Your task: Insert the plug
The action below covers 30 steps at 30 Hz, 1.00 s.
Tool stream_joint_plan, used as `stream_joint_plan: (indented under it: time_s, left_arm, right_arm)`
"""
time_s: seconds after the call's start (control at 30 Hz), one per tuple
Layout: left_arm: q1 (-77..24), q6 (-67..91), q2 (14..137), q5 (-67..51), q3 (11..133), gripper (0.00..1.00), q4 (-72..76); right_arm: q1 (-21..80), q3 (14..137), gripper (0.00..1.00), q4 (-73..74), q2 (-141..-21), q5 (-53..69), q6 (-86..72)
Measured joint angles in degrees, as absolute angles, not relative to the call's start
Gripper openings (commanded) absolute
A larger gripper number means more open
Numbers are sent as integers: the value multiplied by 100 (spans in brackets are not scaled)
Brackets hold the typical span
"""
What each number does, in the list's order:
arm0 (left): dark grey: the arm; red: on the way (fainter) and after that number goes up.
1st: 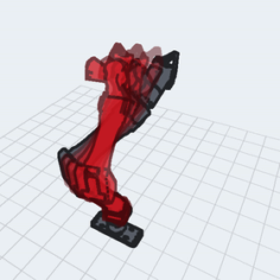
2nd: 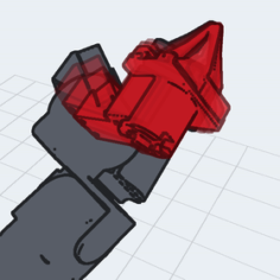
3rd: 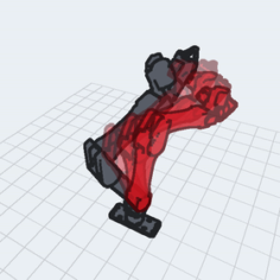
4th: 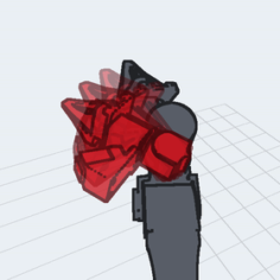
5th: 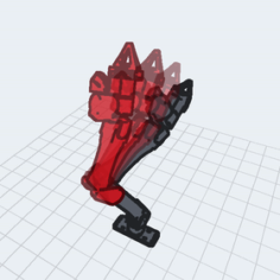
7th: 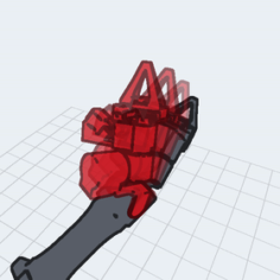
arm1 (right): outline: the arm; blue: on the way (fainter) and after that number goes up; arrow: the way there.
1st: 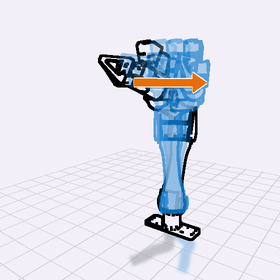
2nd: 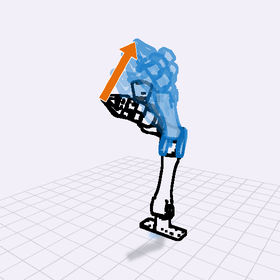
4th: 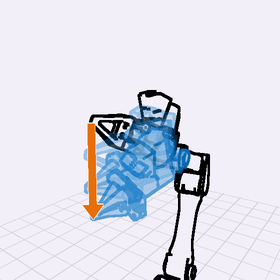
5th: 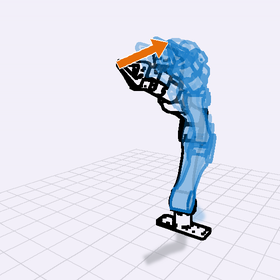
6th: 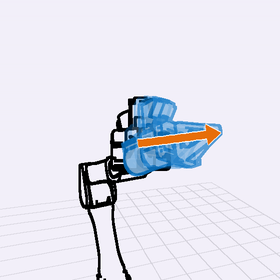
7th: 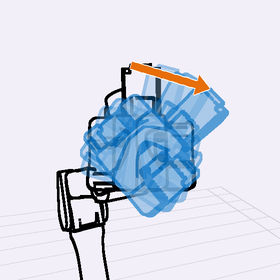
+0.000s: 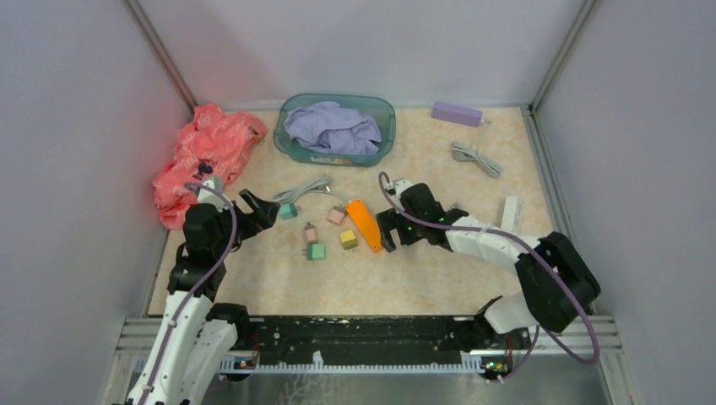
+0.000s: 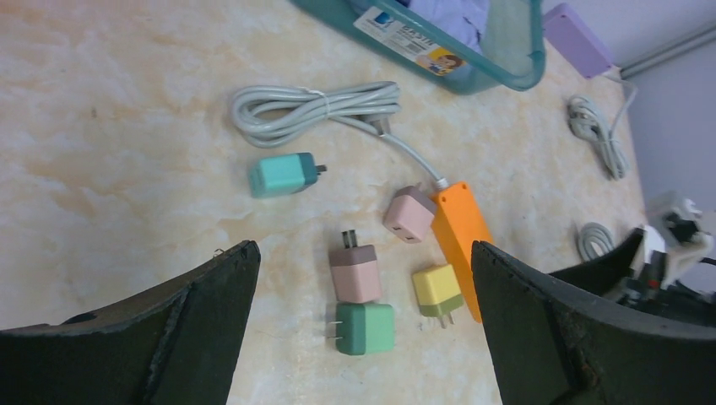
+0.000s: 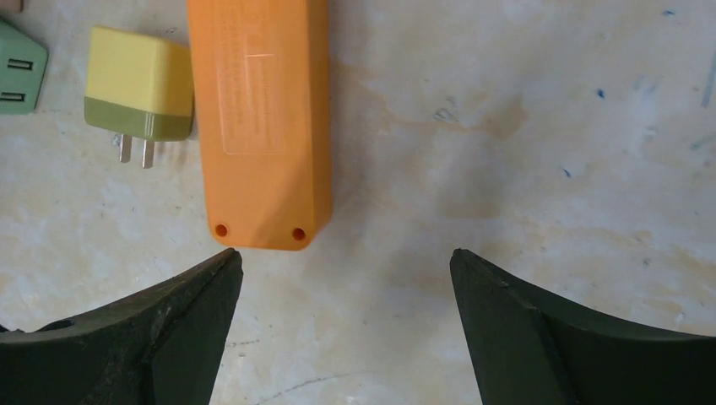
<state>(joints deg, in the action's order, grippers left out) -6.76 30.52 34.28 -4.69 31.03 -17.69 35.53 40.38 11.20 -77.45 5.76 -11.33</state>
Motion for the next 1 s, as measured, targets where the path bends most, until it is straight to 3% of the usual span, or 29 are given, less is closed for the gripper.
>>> stream_joint_plan:
  time_s: [0.2, 0.57, 0.73, 1.0]
  left_arm:
    - [-676, 3175, 3632, -1225, 2965, 100, -1293]
    - [-779, 3500, 4058, -1763, 2694, 100, -943]
    - [-967, 3669, 4139, -1780, 2591, 100, -790]
    - [-1448, 3844, 4475, -1723, 2556, 100, -598]
  right_arm:
    - [4257, 4545, 91, 1127, -8571, 148, -939]
    - [4554, 5009, 82, 1068, -9168, -239, -895]
    - [4724, 5109, 71, 1079, -9417, -414, -893]
    - [4866, 5105, 40, 904, -9439, -698, -1017]
